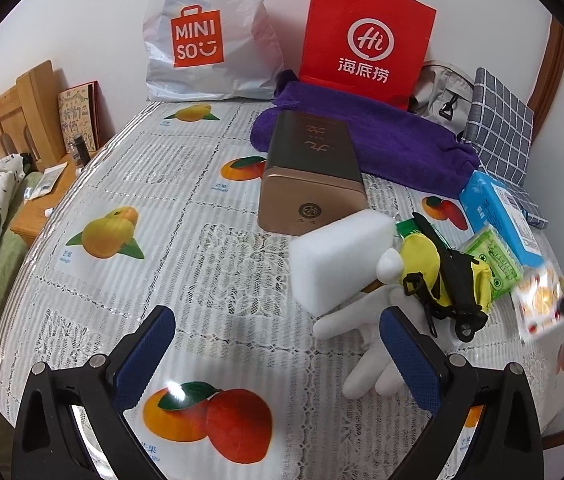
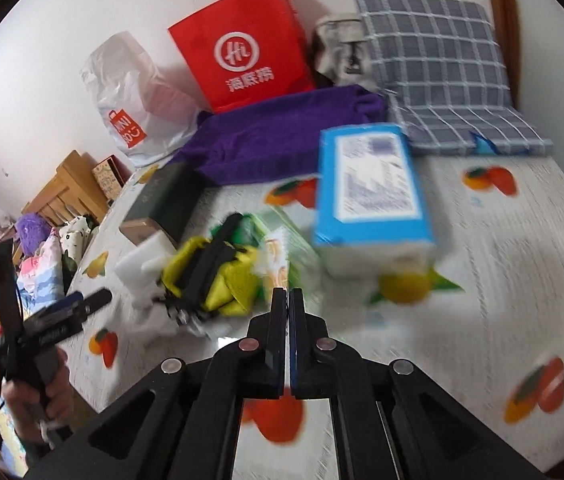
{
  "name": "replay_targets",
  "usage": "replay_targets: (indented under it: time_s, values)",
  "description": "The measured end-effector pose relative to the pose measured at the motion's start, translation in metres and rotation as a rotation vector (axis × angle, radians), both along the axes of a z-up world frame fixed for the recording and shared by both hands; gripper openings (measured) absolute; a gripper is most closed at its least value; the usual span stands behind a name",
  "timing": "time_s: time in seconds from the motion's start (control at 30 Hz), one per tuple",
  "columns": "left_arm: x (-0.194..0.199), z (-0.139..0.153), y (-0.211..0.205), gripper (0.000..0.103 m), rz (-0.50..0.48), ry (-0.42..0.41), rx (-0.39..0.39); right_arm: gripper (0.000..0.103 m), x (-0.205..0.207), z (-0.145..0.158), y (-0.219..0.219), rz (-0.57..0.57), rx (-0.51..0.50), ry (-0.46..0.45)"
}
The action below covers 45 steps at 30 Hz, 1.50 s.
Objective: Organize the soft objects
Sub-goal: 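Grasp the orange-slice snack packet with the right tool while the left tool grasps the white block, then lift the snack packet with the right tool while the left tool lifts the white block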
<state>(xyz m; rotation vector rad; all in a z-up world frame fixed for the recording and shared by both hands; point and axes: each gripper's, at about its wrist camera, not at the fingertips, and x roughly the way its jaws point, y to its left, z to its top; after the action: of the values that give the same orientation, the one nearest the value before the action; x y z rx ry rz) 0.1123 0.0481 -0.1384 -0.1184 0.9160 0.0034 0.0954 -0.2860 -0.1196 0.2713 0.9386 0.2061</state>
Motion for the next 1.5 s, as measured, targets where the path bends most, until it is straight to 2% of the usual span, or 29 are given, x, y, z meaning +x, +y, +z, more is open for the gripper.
replay_targets:
  time_s: [0.07,0.17,0.2,0.23,0.27,0.3,0.33,0.43,0.57,0.73,0.77,0.87,0.97,1.07,1.17,1.2,1.3,1.33,1.37,1.5]
  values:
    - [0.0,-0.001,-0.003,0.102,0.003,0.003,0.008,0.001,-0.004,-0.011,-0.012,-0.022,-0.041,0.025]
    - [0.0,-0.001,-0.008,0.102,-0.005,0.008,0.016,0.008,-0.006,-0.029,-0.028,-0.062,-0.084,0.06]
    - [0.0,-0.001,-0.01,0.102,-0.007,0.009,0.022,0.013,-0.007,-0.033,-0.03,-0.058,-0.082,0.068]
    - [0.0,0.0,-0.011,0.102,-0.007,0.008,0.03,0.032,-0.009,-0.037,-0.031,-0.047,-0.069,0.069]
    - [0.001,0.0,-0.012,0.102,-0.006,0.008,0.033,0.045,-0.01,-0.04,-0.029,-0.038,-0.063,0.066]
    - [0.001,0.0,-0.013,0.102,-0.005,0.009,0.034,0.068,-0.011,-0.041,-0.026,-0.035,-0.066,0.06]
    - [0.002,0.001,-0.014,0.102,-0.006,0.009,0.035,0.077,-0.014,-0.043,-0.018,-0.022,-0.082,0.038]
    - [0.002,0.001,-0.015,0.102,-0.009,0.006,0.04,0.079,-0.017,-0.048,0.004,0.029,-0.124,0.022]
    - [0.004,0.001,-0.014,0.102,-0.015,0.008,0.029,0.079,-0.012,-0.067,0.032,0.018,-0.153,0.071]
    - [0.01,-0.004,-0.007,0.102,-0.005,0.025,0.023,0.076,-0.013,-0.07,0.052,-0.018,-0.302,0.006]
    - [0.011,-0.005,-0.007,0.102,-0.003,0.025,0.017,0.074,-0.014,-0.069,0.052,-0.021,-0.325,0.007]
    - [0.016,-0.007,-0.002,0.102,-0.007,0.006,-0.046,0.053,-0.014,-0.067,0.042,-0.039,-0.323,-0.01]
    - [0.024,-0.011,-0.001,0.102,-0.021,-0.015,-0.085,0.04,-0.014,-0.066,0.033,-0.02,-0.313,-0.018]
    - [0.033,-0.016,-0.002,0.098,-0.032,-0.024,-0.083,0.039,-0.016,-0.066,0.029,0.01,-0.301,-0.033]
    - [0.041,-0.019,-0.002,0.094,-0.063,-0.036,-0.12,0.038,-0.014,-0.065,0.028,0.021,-0.291,-0.04]
    - [0.043,-0.02,-0.003,0.092,-0.071,-0.038,-0.127,0.038,-0.013,-0.065,0.025,0.023,-0.28,-0.039]
    - [0.05,-0.023,-0.007,0.076,-0.093,-0.038,-0.115,0.038,-0.01,-0.063,0.019,0.012,-0.271,-0.033]
    - [0.052,-0.024,-0.01,0.059,-0.106,-0.033,-0.107,0.038,-0.009,-0.063,0.017,0.005,-0.271,-0.031]
    - [0.054,-0.026,-0.012,0.05,-0.121,-0.027,-0.105,0.038,-0.007,-0.063,0.015,-0.002,-0.272,-0.03]
    - [0.055,-0.029,-0.016,0.037,-0.16,-0.027,-0.098,0.038,-0.004,-0.062,0.01,-0.021,-0.275,-0.026]
